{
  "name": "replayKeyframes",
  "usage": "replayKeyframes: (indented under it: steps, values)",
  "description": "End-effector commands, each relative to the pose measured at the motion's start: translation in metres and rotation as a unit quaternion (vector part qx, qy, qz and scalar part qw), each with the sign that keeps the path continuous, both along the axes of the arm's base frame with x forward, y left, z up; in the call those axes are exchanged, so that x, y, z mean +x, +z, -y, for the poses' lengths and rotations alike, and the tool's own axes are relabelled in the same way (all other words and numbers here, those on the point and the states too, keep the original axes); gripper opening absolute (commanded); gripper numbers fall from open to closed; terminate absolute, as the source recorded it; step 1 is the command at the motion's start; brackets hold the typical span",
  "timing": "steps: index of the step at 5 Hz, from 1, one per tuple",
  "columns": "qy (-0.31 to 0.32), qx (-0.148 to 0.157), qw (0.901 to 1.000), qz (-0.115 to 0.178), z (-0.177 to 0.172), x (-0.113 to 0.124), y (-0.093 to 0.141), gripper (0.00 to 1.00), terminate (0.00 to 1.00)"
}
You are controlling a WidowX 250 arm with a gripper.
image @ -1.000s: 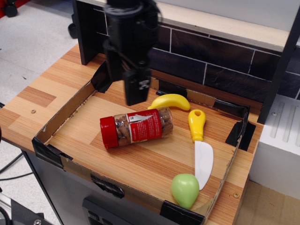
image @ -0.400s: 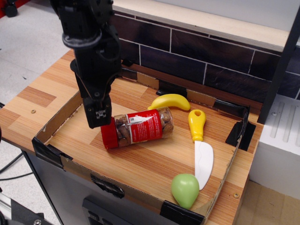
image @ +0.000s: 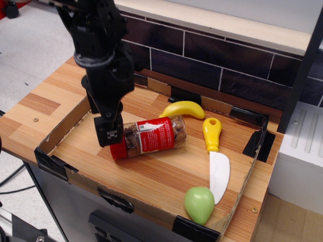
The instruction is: Upright basil bottle
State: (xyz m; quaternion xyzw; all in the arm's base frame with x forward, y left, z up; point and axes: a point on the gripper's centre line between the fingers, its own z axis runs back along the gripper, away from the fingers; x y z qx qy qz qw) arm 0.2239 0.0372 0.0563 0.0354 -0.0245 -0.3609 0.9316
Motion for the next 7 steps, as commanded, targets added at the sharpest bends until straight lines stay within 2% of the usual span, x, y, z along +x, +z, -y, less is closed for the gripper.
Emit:
replayKeyframes:
  steps: [1, 3, 6, 7]
  values:
    - [-0.007, 0.007, 0.9999, 0.006, -0.001, 0.018, -0.013, 1.00, 0.00]
    - [-0.017, 0.020, 0.9994, -0.022, 0.000, 0.013, -0.032, 1.00, 0.00]
    - [-0.020, 0.027, 0.9993, -0.016, -0.001, 0.007, -0.046, 1.00, 0.00]
    - [-0.022, 0.022, 0.9994, -0.014, 0.001, 0.006, -0.049, 0.00, 0.00]
